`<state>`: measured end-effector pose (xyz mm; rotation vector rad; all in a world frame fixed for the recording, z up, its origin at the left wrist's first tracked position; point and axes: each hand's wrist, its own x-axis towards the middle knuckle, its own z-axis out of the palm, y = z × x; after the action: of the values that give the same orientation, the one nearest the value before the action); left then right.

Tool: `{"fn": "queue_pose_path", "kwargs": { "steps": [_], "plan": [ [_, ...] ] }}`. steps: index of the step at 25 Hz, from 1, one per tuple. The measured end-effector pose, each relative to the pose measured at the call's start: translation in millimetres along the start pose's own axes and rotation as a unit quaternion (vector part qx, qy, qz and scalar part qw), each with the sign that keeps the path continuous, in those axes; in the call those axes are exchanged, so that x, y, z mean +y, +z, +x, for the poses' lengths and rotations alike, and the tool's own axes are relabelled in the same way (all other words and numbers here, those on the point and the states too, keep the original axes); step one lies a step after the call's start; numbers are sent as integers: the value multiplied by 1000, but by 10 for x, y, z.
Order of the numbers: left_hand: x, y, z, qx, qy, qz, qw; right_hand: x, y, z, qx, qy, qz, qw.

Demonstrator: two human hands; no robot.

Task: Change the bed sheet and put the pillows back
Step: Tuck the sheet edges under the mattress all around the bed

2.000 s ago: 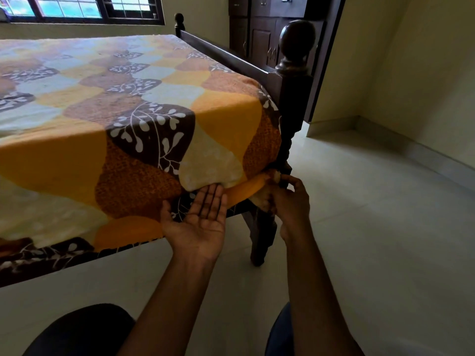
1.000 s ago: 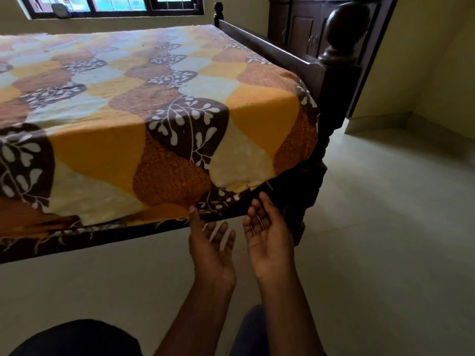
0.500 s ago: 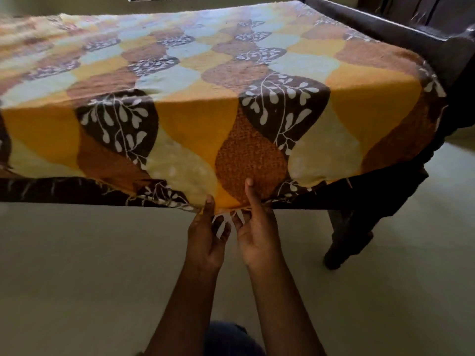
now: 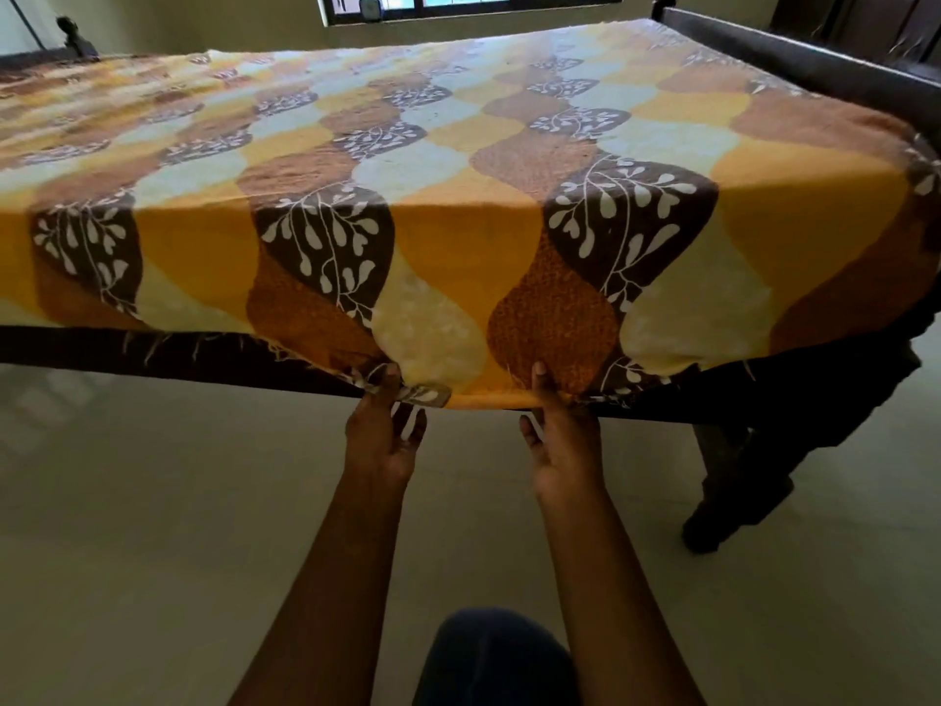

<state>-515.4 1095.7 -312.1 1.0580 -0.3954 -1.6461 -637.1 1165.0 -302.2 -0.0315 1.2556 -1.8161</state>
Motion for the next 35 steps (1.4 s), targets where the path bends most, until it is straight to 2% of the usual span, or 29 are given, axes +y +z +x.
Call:
{"fn": "queue_pose_path", "kwargs": {
  "steps": [4,6,8,9,10,11,13,14,16,18,21,26,30,32,35],
  "plan": [
    [2,-11,-55,43,-33,42,998,55,31,-46,5,-19,-2,1000],
    [51,16,-135,78,-14,33,996,56,16,-75,-6,-16,7,1000],
    [94,33,-284,162,23,50,985,43,-46,-88,-14,-9,16,1000],
    [123,57,-415,177,43,62,981,40,-84,-95,-20,-4,26,999],
    [161,119,-565,154,55,64,984,37,-118,-104,-24,0,39,999],
    [207,192,-705,93,58,69,992,38,-146,-109,-25,2,51,998],
    [306,358,-897,-54,18,72,996,31,-174,-109,-9,-12,38,999],
    [353,436,-942,-103,-16,77,992,24,-179,-92,9,-24,14,1000],
    [414,530,-952,-143,-79,66,984,-9,-186,-47,53,-41,-43,997],
    [414,564,-902,-146,-120,43,981,-58,-200,-12,70,-52,-78,993],
    [286,621,-849,-127,-162,-21,978,-131,-266,22,77,-75,-69,992],
    [99,728,-838,-99,-167,-126,973,-263,-357,-8,73,-95,2,993],
    [37,724,-825,-100,-155,-136,973,-304,-447,-28,-33,-17,179,983],
    [28,688,-820,-115,-159,-142,970,-290,-518,-66,-84,8,252,964],
    [44,627,-808,-141,-179,-170,959,-261,-579,-111,-182,-2,328,927]
  ]
}}
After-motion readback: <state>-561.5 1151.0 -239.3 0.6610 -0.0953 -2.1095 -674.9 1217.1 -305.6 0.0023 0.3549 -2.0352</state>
